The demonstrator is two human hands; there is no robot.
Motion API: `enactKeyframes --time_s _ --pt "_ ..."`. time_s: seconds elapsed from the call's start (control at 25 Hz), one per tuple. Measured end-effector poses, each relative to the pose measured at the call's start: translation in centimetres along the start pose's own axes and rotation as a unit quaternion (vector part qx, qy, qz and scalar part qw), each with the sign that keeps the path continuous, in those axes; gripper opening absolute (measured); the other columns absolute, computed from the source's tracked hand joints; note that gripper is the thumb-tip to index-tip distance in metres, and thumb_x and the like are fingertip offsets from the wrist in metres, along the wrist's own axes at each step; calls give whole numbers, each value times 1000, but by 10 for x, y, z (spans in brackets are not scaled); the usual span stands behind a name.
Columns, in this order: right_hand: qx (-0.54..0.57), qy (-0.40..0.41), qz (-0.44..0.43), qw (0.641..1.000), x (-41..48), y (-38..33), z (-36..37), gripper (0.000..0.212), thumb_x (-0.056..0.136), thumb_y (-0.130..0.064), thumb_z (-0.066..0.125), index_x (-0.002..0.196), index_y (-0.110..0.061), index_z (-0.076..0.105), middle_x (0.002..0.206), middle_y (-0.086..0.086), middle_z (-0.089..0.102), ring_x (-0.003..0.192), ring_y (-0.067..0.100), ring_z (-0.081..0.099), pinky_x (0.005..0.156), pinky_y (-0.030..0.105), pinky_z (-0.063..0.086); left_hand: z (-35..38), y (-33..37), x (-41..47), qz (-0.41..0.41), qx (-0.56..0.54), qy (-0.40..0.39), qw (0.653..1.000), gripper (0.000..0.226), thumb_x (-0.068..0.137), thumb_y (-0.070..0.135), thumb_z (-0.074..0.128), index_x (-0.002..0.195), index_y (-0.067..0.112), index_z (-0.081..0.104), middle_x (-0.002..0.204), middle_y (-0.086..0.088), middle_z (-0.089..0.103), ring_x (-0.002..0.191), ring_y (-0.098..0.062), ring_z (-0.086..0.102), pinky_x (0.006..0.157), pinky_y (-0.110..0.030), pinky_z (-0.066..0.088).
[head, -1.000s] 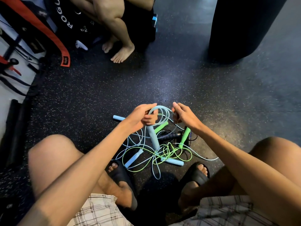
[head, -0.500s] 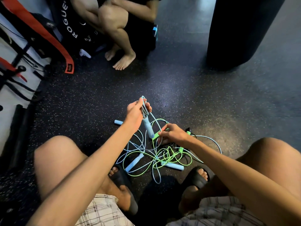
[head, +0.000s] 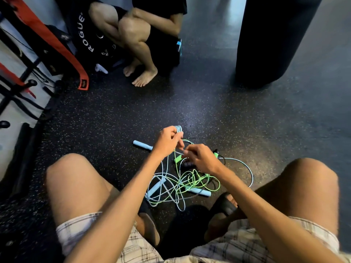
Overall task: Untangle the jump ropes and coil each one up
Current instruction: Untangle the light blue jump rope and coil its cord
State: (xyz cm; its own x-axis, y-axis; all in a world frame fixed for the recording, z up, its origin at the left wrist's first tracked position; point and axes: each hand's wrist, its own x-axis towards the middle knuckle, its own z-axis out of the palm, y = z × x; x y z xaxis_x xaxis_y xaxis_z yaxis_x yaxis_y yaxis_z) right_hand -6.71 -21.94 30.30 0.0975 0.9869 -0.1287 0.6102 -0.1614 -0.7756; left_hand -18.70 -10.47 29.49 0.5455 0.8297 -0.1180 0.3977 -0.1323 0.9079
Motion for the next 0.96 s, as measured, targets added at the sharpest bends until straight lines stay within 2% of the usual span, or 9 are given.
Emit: enactKeyframes --time_s 0.08,0.2,0.36,0.48,0.52,0.6,0.76,0.84,0.96 --pt "-2 12 -12 1000 -5 -11 -9 32 100 -16 54 69 -24 56 59 -7 56 49 3 44 51 19 34 -1 -3 -10 -20 78 -55 995 26 95 18 58 70 12 57 59 5 64 50 -4 58 56 -23 42" --pt "61 29 15 998 -8 -22 -17 21 100 -18 54 80 -17 61 54 -9 52 42 0 43 47 17 36 -3 2 -24 -55 98 -129 985 31 97 25 54 71 8 59 57 -2 64 49 -11 56 56 -28 44" --pt "139 71 35 987 -8 -35 -26 20 100 -19 54 83 -10 61 48 -10 53 41 -2 45 45 16 37 -3 25 -46 -101 -17 -174 980 32 101 15 39 73 7 52 42 1 44 33 -11 38 38 -22 30" --pt "169 106 34 979 -6 -41 -33 29 100 -29 55 84 -4 61 62 0 66 50 2 54 51 21 46 -7 39 -54 -111 -97 -206 967 38 104 26 38 76 5 52 41 5 31 34 -8 24 40 -23 19" --pt "180 122 40 975 -4 -41 -37 31 100 -30 55 84 -4 61 61 -3 67 50 1 54 51 20 46 -8 42 -55 -106 -124 -212 964 42 104 29 39 72 7 53 41 6 29 34 -8 22 40 -24 19" --pt "218 152 58 962 -2 -37 -47 32 101 -29 53 85 -2 62 48 -13 58 43 -3 48 47 14 39 -13 47 -57 -89 -205 -213 951 45 104 32 42 65 11 51 40 5 25 34 -10 21 41 -25 18" --pt "277 157 79 945 2 -27 -70 30 100 -31 55 86 -6 61 54 -1 44 47 11 38 49 24 32 -23 61 -47 -58 -324 -178 927 45 103 28 42 61 11 46 40 4 22 32 -8 18 41 -28 14" --pt "310 140 86 937 1 -24 -72 27 99 -30 56 88 -6 59 56 2 43 52 14 37 54 28 37 -25 68 -43 -53 -394 -174 901 45 104 28 39 62 12 45 40 6 22 32 -7 17 39 -25 15" --pt "343 103 94 929 -7 -21 -63 28 98 -34 57 90 -8 63 64 6 50 61 17 49 67 38 53 -25 70 -46 -34 -547 -172 818 43 105 33 32 69 14 47 43 9 25 36 -5 17 40 -21 24"
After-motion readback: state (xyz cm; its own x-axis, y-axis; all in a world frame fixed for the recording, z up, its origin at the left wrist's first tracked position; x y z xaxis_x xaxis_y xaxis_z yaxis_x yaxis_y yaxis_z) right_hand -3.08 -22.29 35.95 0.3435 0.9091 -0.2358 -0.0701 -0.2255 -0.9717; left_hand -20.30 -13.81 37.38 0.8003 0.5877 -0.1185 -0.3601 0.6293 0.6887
